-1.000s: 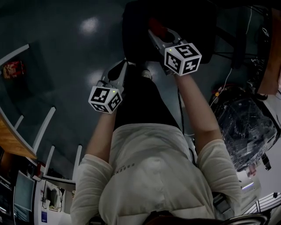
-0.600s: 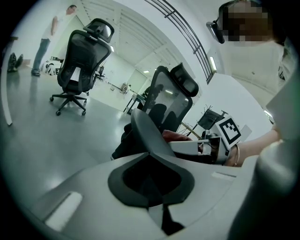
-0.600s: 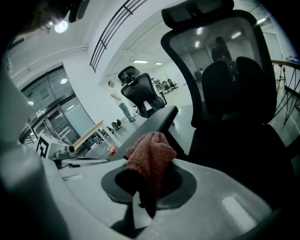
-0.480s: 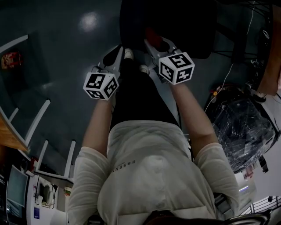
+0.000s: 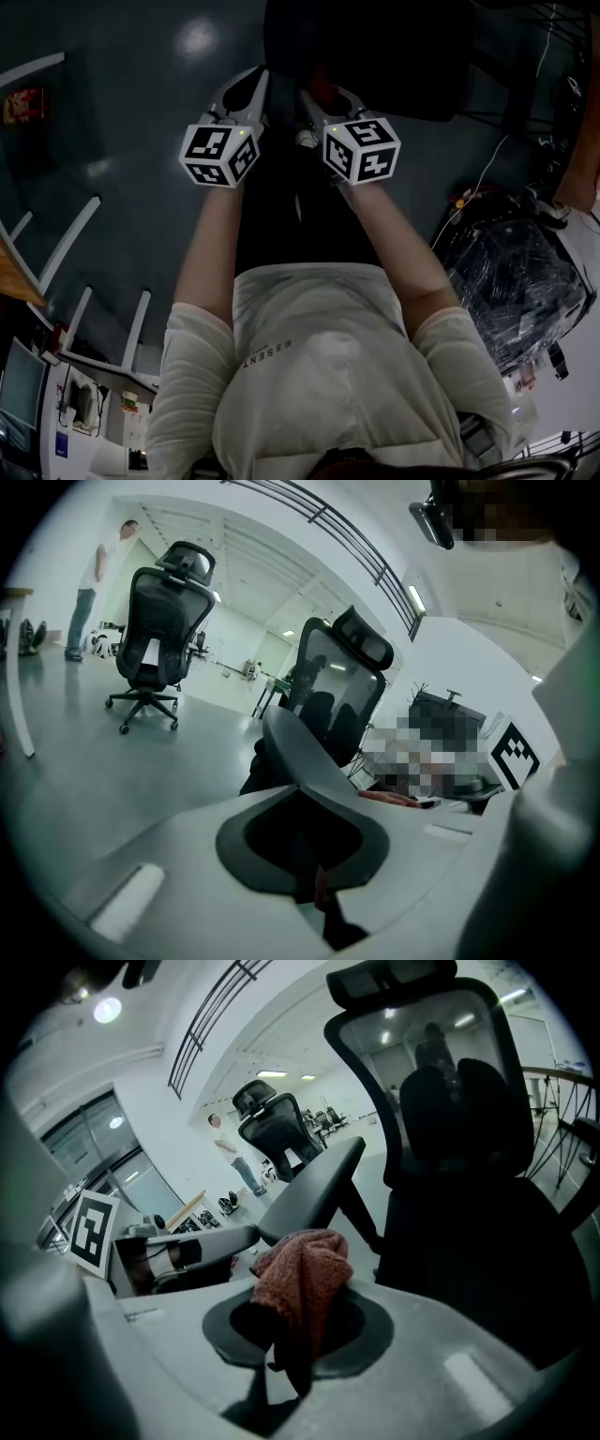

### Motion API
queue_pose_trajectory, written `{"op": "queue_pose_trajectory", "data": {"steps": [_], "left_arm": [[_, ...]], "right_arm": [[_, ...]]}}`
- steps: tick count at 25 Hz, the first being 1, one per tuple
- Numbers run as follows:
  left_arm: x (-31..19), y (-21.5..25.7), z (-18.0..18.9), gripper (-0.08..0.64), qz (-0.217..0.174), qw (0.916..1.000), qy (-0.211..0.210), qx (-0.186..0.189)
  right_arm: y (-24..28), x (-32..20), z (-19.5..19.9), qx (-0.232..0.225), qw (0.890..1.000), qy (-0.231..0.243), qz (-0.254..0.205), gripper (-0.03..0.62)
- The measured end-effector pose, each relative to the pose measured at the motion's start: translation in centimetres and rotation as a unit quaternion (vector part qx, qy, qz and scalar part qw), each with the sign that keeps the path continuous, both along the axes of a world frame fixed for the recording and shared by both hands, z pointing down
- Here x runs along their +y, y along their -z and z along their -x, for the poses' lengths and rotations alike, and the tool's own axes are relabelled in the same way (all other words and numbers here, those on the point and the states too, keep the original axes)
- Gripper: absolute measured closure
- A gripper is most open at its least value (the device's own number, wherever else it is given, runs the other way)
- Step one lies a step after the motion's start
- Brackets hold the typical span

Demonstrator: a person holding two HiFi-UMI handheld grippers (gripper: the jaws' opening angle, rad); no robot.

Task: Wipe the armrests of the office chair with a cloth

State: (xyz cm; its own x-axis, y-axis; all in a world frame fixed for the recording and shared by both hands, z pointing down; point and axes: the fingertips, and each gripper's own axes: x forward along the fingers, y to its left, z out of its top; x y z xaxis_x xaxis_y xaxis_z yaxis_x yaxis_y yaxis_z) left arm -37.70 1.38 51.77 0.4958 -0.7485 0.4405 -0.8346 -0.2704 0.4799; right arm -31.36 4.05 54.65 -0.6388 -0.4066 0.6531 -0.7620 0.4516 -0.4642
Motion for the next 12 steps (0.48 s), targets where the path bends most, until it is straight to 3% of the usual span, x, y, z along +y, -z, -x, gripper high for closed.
{"op": "queue_pose_trajectory", "data": {"steps": [7, 12], "left_arm": [[-0.1, 0.0, 0.2, 0.554, 0.017, 0.9975, -0.064, 0.025], [-0.3, -0.2, -0.1, 0.554, 0.038, 0.9875, -0.148, 0.038]], "right_arm": [[-0.2, 0.2, 1.6, 0.024, 0.998, -0.054, 0.037, 0.543], [-0.4, 0.0, 2.7, 0.022, 0.989, -0.126, 0.067, 0.543]]}}
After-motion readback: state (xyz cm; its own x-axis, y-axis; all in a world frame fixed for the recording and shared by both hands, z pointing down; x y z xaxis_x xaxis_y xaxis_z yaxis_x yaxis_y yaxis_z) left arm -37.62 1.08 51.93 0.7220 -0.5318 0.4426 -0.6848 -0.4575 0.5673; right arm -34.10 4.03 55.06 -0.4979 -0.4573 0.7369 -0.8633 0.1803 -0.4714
